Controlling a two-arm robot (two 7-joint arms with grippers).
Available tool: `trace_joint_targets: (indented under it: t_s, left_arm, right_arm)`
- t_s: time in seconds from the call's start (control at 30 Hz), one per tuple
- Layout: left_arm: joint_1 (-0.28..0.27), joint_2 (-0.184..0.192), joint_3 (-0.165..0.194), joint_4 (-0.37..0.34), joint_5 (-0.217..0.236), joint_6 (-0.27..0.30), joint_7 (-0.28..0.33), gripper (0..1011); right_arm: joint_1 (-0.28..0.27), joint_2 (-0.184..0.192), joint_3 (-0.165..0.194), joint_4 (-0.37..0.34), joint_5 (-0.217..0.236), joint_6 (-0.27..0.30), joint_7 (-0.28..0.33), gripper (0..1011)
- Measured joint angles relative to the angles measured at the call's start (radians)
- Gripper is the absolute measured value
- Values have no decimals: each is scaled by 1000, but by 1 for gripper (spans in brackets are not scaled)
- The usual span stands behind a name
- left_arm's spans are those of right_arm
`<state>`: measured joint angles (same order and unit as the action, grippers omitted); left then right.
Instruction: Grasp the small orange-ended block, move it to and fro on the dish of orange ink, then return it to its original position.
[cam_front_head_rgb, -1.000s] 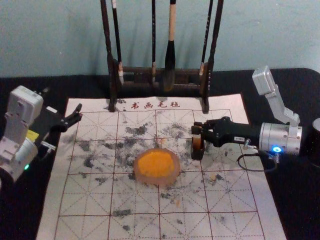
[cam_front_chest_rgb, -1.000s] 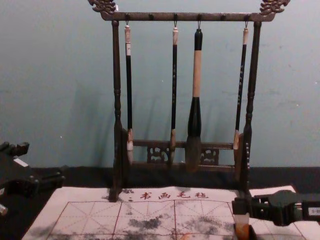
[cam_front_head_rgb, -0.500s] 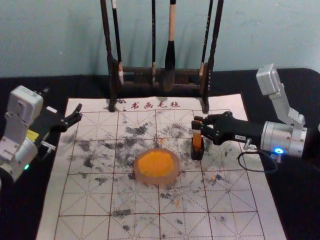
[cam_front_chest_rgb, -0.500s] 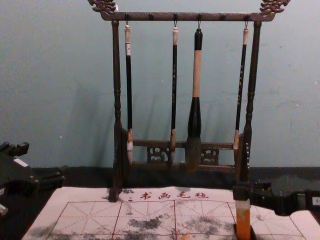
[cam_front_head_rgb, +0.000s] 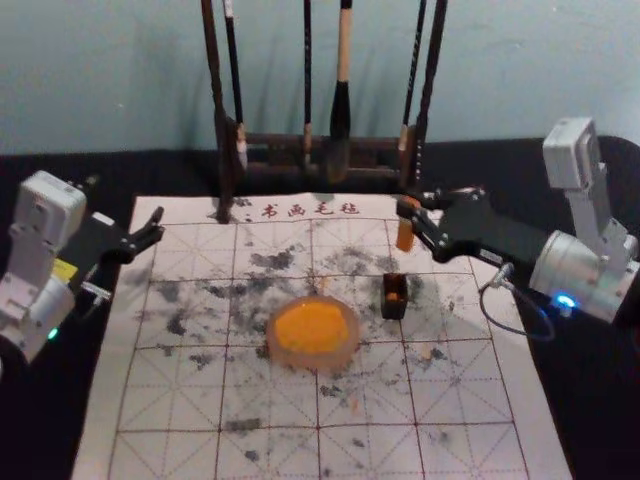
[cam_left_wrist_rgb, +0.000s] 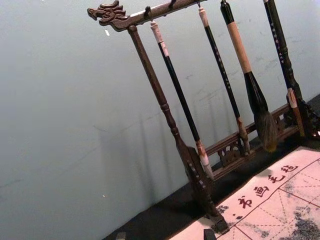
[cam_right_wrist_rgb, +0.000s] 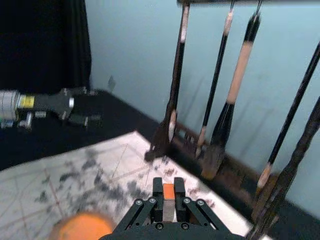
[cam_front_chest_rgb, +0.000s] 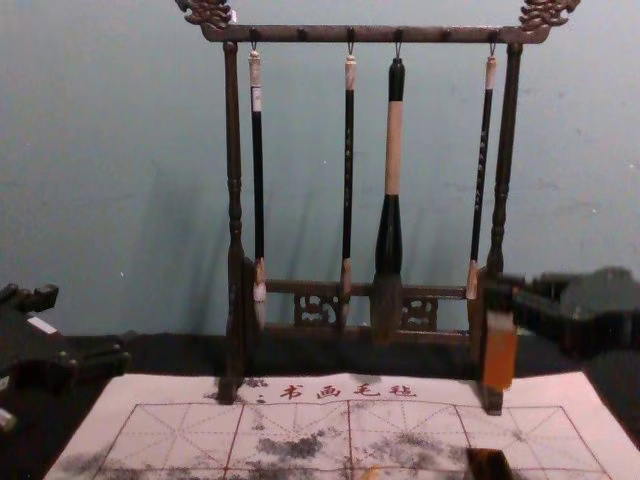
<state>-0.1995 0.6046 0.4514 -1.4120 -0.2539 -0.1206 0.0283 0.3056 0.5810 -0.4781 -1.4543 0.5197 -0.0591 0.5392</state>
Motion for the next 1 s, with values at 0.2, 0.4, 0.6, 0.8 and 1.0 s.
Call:
trace_joint_targets:
  t_s: [0.2, 0.4, 0.6, 0.8, 1.0]
  left_arm:
    - [0, 0, 0, 0, 0, 0, 0, 1001]
    - [0, 0, 0, 0, 0, 0, 0, 1001]
    - [0, 0, 0, 0, 0, 0, 0, 1001]
    - [0, 0, 0, 0, 0, 0, 0, 1001]
    - [0, 0, 0, 0, 0, 0, 0, 1001]
  right_arm:
    - [-34, -28, 24, -50, -21, -34, -48, 131]
    - [-41, -79, 17, -50, -31, -41, -55, 131]
    - [-35, -125, -2, -30, -39, -28, -33, 131]
    - [-31, -146, -22, -6, -52, -6, -6, 131]
    - [-23, -153, -47, 13, -69, 21, 24, 131]
